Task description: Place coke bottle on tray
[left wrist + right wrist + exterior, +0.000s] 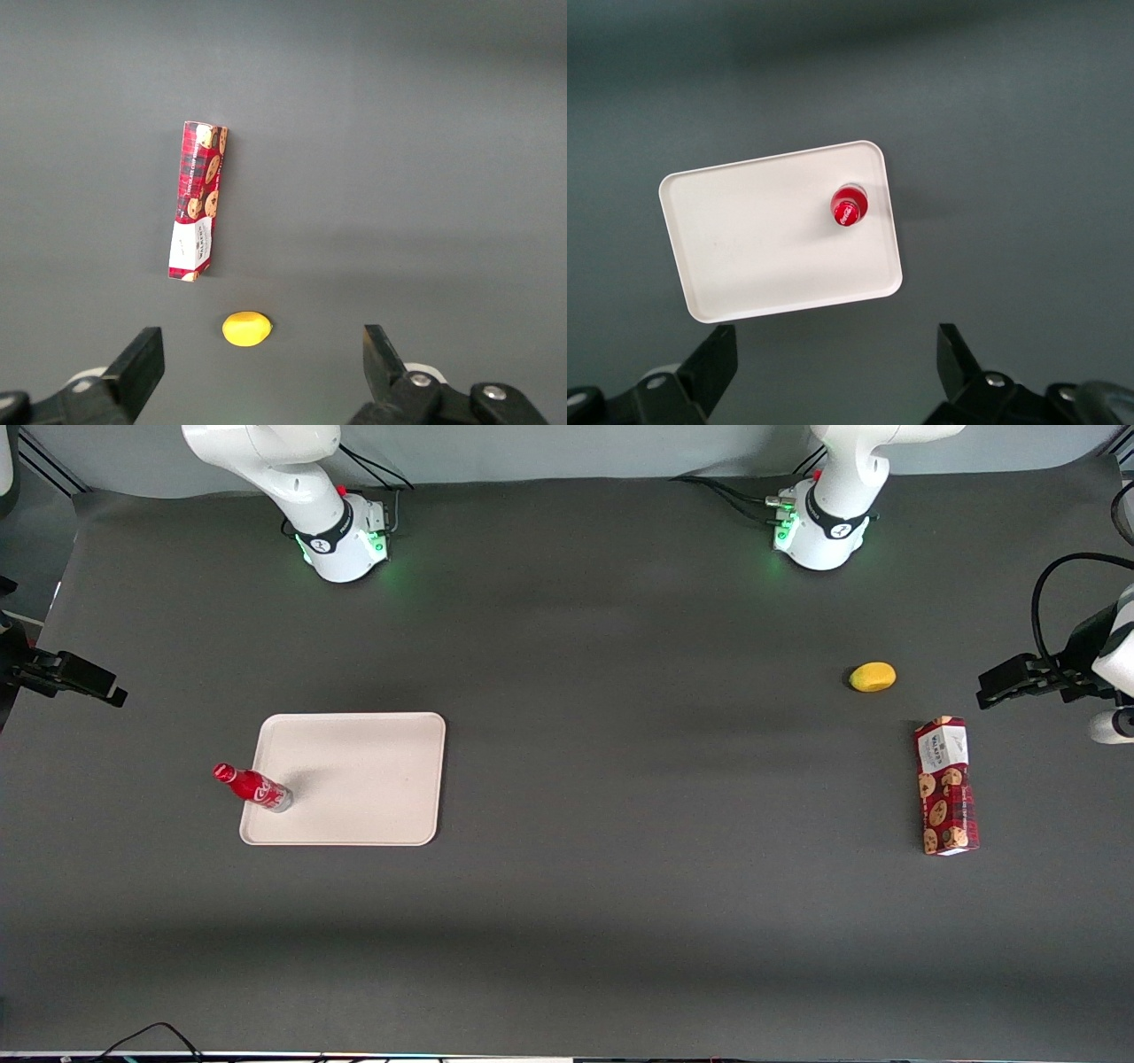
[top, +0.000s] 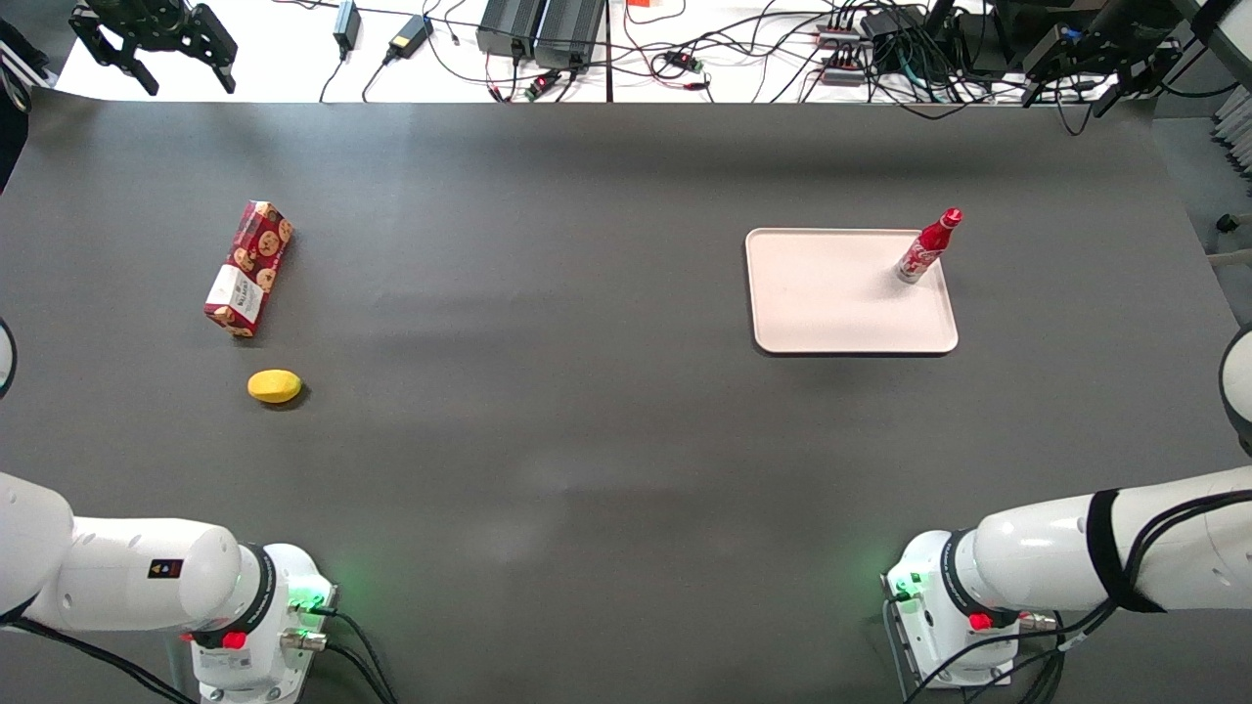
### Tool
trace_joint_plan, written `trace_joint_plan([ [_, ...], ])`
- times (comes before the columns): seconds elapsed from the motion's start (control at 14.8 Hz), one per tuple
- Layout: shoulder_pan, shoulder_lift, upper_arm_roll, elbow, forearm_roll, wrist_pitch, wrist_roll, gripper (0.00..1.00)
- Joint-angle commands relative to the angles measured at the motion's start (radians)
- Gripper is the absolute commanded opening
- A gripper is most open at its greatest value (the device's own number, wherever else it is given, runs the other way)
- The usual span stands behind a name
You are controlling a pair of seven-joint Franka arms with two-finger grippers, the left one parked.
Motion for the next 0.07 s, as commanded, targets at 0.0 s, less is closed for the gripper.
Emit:
trace_joint_plan([
  [0.0,-0.005,-0.009,0.011,0.014,-0.010,-0.004,-0.006,1.00],
])
